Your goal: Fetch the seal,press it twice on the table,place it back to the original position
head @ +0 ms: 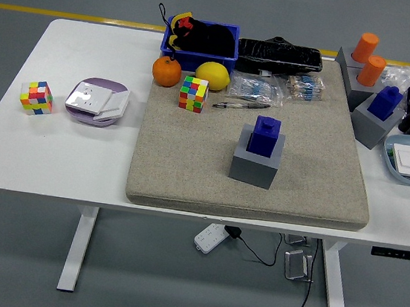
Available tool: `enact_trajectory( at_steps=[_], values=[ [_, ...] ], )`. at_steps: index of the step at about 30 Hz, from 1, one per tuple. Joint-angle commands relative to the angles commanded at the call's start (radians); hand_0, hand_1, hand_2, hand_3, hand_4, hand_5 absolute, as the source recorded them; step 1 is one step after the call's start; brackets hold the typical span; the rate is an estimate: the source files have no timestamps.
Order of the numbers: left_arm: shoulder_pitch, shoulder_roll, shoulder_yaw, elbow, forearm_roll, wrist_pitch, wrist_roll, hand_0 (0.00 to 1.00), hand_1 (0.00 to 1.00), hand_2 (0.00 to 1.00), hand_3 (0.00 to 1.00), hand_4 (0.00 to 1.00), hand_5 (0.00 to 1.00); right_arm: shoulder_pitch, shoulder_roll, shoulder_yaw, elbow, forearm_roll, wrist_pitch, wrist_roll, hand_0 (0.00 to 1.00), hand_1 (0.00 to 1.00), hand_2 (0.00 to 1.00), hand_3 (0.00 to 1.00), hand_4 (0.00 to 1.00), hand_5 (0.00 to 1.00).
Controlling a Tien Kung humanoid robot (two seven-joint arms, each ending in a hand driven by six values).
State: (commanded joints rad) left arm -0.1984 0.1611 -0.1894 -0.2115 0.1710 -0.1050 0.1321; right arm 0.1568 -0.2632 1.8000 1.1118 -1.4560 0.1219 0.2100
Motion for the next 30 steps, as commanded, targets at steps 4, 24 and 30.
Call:
enact_trajectory(
  at_steps=[4,24,30],
  values=[
    [-0.001,0.001,0.002,0.0,0.001,0.006,0.001,0.814,0.814,0.786,0.834,0.793,0.4,-0.001,0.002,0.007,0.003,-0.001,-0.001,-0.001,0.829,0.733,0.711,0.663,0.863,0.192],
    [0.0,-0.001,0.001,0.001,-0.001,0.003,0.001,0.812,0.813,0.785,0.834,0.79,0.4,-0.003,0.003,0.008,0.005,-0.001,-0.006,-0.004,0.823,0.692,0.696,0.648,0.841,0.183],
    [-0.001,0.0,0.001,0.001,0.0,0.003,0.0,0.812,0.814,0.785,0.833,0.789,0.401,-0.002,0.004,0.009,0.005,-0.002,-0.007,-0.005,0.823,0.687,0.689,0.645,0.839,0.184]
  ],
)
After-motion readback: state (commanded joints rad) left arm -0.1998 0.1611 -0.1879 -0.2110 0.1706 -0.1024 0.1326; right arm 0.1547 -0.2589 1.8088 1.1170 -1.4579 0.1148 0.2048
